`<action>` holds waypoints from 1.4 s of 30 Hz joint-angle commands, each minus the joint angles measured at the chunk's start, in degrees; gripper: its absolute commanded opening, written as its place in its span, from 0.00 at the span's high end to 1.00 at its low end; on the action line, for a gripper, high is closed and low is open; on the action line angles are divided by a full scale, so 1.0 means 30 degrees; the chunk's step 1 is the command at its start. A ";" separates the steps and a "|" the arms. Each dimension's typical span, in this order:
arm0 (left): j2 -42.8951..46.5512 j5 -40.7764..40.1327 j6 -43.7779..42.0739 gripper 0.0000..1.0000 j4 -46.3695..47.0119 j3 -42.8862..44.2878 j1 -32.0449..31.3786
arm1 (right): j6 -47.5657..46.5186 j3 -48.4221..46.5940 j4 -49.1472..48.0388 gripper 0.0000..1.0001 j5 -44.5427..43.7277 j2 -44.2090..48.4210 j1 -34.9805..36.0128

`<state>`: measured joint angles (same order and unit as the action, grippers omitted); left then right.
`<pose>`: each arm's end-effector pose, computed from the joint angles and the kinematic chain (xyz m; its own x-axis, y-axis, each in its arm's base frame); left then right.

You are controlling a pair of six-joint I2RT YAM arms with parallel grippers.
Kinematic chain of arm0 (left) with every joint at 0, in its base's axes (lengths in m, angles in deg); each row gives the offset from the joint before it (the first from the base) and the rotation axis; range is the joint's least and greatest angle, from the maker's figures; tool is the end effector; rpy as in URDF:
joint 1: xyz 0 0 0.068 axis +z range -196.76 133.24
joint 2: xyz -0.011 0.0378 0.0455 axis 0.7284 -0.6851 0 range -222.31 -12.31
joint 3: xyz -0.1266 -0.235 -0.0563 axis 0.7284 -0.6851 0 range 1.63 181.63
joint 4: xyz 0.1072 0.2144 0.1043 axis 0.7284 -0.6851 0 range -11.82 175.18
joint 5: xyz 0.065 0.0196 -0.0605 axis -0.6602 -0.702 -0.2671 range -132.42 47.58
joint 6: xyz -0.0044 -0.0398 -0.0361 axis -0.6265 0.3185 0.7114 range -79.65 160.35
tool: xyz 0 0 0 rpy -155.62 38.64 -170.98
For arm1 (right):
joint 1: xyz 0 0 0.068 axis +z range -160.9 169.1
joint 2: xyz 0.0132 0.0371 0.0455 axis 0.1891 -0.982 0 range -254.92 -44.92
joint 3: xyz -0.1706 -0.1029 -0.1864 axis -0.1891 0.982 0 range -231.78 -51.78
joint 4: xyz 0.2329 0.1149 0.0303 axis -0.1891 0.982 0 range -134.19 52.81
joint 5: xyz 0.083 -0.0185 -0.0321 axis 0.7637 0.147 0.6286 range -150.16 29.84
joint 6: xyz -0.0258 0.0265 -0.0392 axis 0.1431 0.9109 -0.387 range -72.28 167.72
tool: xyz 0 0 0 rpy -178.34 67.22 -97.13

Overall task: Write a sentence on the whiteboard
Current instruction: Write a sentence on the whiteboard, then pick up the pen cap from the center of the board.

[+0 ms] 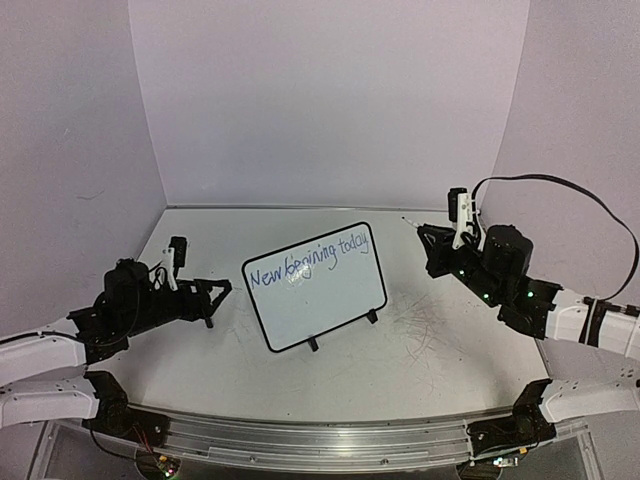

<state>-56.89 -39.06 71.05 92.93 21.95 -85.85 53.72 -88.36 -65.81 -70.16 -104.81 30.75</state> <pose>0.1422 -0.1183 0.2217 -0.5334 -0.2232 -0.8159 0.4662 0.7273 -0.5038 0.1874 0.1585 0.2969 -0.0769 0.0694 -0.9946 -0.5195 0.8486 0.0994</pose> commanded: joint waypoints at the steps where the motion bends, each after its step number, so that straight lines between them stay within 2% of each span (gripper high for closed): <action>1: 0.1224 -0.5951 0.5147 0.26 -0.7155 0.1524 -0.0036 | -0.0875 -0.0192 -0.0797 1.00 0.0286 -0.0279 -0.0033; 5: -0.2350 -0.6647 0.6311 0.31 -1.0428 0.4223 0.0173 | -0.1288 -0.0258 -0.0733 1.00 0.0315 -0.0174 -0.0025; 8: -0.5595 -0.6136 0.6447 0.30 -1.1880 0.5810 0.0696 | -0.1782 -0.0171 -0.0593 1.00 -0.0074 0.0336 -0.0025; 15: -0.9479 -0.4531 0.6073 0.27 -1.2163 0.7289 0.1267 | -0.1828 0.0073 -0.0443 1.00 0.0080 0.1076 -0.0025; 19: -1.0463 -0.4023 0.6115 0.28 -1.2153 0.7074 0.1281 | -0.1633 0.0173 -0.0410 1.00 0.0638 0.1122 -0.0025; 31: -1.4848 -0.4911 0.4955 0.52 -1.1023 0.8751 0.1420 | -0.1416 0.0233 -0.0389 1.00 0.1799 0.1329 -0.0025; 37: -1.6401 -0.5712 0.4425 0.58 -1.0912 0.9213 0.1429 | -0.1441 0.0328 -0.0324 1.00 0.1646 0.1506 -0.0025; 42: -1.7119 -0.6378 0.4301 0.72 -1.0914 0.8965 0.1404 | -0.1490 0.0216 -0.0319 1.00 0.1605 0.1348 -0.0025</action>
<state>-105.75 -55.26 85.03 59.02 48.14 -81.94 49.24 -87.33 -65.71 -65.44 -101.32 30.75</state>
